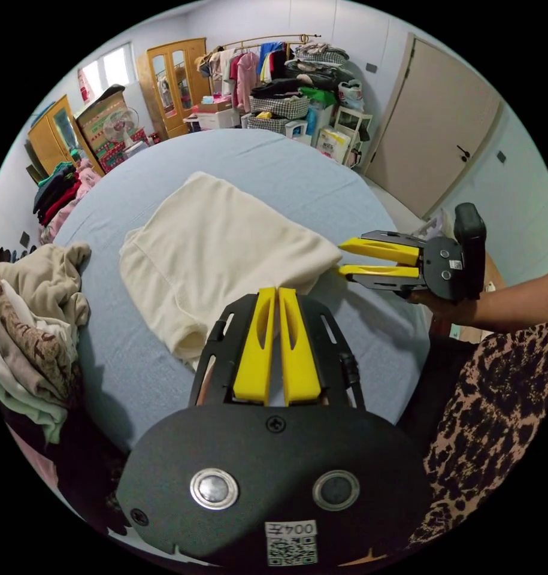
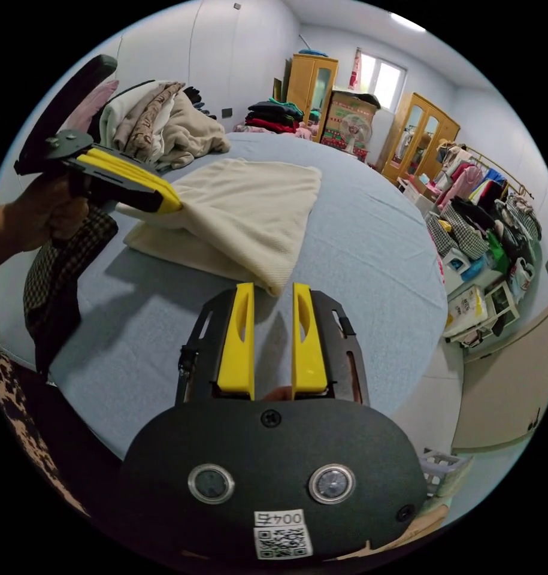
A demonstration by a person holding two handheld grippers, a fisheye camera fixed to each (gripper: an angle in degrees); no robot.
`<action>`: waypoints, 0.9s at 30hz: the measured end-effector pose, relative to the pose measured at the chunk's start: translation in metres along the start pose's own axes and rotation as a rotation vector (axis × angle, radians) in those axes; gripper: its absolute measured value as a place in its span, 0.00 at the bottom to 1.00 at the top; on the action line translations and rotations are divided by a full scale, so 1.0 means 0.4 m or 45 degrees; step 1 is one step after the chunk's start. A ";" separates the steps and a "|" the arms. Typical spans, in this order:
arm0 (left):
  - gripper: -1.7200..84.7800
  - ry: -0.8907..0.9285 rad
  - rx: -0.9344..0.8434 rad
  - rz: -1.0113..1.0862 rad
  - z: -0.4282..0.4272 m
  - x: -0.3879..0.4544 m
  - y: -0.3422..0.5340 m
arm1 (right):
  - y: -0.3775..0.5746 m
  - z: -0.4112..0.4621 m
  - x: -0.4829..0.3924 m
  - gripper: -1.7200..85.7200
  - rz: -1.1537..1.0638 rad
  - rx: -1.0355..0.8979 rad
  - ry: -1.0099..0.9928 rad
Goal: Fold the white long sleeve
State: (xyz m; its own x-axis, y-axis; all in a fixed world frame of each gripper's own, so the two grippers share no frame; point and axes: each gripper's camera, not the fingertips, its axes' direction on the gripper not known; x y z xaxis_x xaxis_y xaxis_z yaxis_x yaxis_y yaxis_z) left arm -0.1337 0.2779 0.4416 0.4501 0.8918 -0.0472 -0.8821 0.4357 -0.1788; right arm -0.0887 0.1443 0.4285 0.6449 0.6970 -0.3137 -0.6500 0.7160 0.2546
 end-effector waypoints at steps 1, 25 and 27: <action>0.03 0.007 0.002 -0.009 0.003 -0.010 0.006 | -0.004 -0.002 0.007 0.12 0.011 0.004 0.016; 0.11 -0.038 0.065 -0.463 0.131 -0.373 0.138 | -0.128 0.008 0.188 0.06 -0.064 -0.137 -0.042; 0.11 -0.015 0.114 -0.486 0.149 -0.398 0.160 | -0.141 -0.012 0.218 0.05 -0.073 -0.110 -0.011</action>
State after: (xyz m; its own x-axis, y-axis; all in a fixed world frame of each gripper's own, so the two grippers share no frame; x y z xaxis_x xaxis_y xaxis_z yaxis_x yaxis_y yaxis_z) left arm -0.2701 0.1710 0.4963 0.7473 0.6643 0.0172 -0.6602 0.7451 -0.0945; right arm 0.0022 0.1646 0.3826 0.6852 0.6555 -0.3175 -0.6439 0.7489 0.1568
